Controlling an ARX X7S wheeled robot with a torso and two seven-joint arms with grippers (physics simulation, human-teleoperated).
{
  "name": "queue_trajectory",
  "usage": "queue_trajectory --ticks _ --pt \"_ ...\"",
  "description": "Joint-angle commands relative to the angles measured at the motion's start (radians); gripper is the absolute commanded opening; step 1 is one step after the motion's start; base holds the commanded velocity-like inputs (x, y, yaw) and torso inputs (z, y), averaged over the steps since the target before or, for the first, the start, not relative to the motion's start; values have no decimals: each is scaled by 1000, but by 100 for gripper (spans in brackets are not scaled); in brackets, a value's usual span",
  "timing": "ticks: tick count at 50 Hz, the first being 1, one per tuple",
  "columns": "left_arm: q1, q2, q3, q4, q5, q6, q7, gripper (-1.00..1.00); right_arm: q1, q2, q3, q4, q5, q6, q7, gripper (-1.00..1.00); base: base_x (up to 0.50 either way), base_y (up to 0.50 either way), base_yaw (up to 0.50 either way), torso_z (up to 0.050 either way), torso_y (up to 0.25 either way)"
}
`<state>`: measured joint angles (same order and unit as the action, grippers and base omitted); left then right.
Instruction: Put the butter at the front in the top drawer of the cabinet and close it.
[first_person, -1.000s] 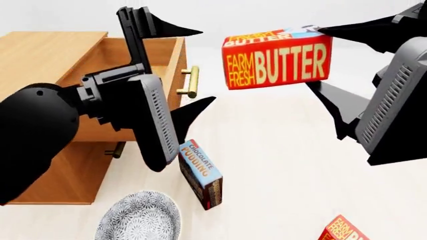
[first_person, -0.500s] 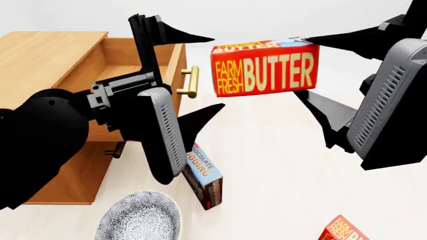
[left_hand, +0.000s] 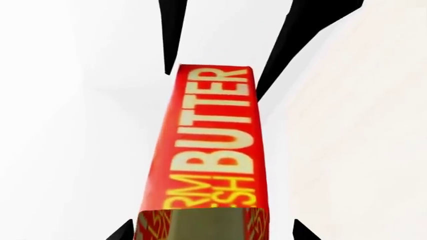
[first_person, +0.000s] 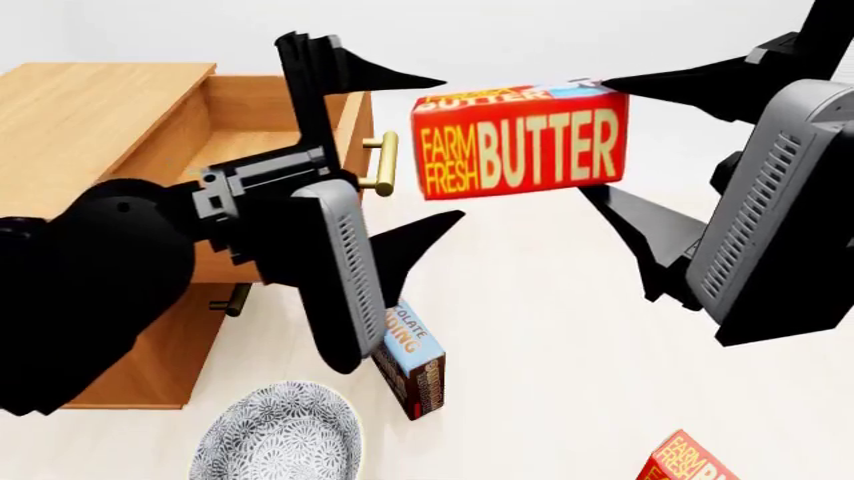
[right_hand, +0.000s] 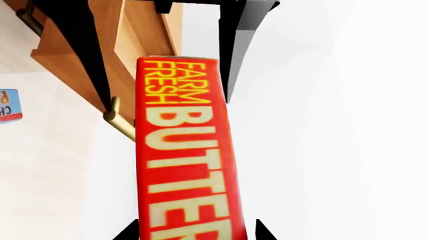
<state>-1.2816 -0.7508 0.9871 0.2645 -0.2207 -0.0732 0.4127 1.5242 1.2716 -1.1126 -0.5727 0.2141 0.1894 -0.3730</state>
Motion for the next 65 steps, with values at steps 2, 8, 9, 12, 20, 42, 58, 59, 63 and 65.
queue_trajectory --ticks 2,8,9,12,20,42,58,59,63,65 --pt "-2 20 2 -8 3 6 -1 100 46 3 36 -3 -38 -7 15 -100 0 0 0 0 0" --pt "-5 26 -2 -10 3 6 -6 100 42 4 35 -5 -38 -6 17 -100 0 0 0 2 2" --pt "-5 26 -3 -9 3 6 -7 100 41 4 35 -6 -39 -5 17 -100 0 0 0 0 0" --pt "-5 27 -5 -8 3 6 -10 100 40 3 36 -6 -39 -4 16 -100 0 0 0 0 0" --pt "2 26 -9 -12 6 25 -17 -100 35 1 35 -8 -38 2 18 -100 0 0 0 0 1" --pt "13 13 -24 -16 -5 54 -22 -100 21 -6 31 -18 -35 53 21 100 0 0 0 0 1" --pt "-14 26 -53 -191 10 94 -25 -100 -29 166 27 -65 -10 67 83 100 0 0 0 1 1" --pt "-18 29 -56 -205 10 95 -26 -100 -32 175 27 -67 -8 67 88 100 0 0 0 0 10" --pt "-34 46 -70 -252 3 78 -35 -100 -45 198 21 -76 -6 68 109 100 0 0 0 0 0" --pt "-42 54 -76 -269 -4 62 -40 -100 -49 205 19 -81 -5 69 116 100 0 0 0 0 0"
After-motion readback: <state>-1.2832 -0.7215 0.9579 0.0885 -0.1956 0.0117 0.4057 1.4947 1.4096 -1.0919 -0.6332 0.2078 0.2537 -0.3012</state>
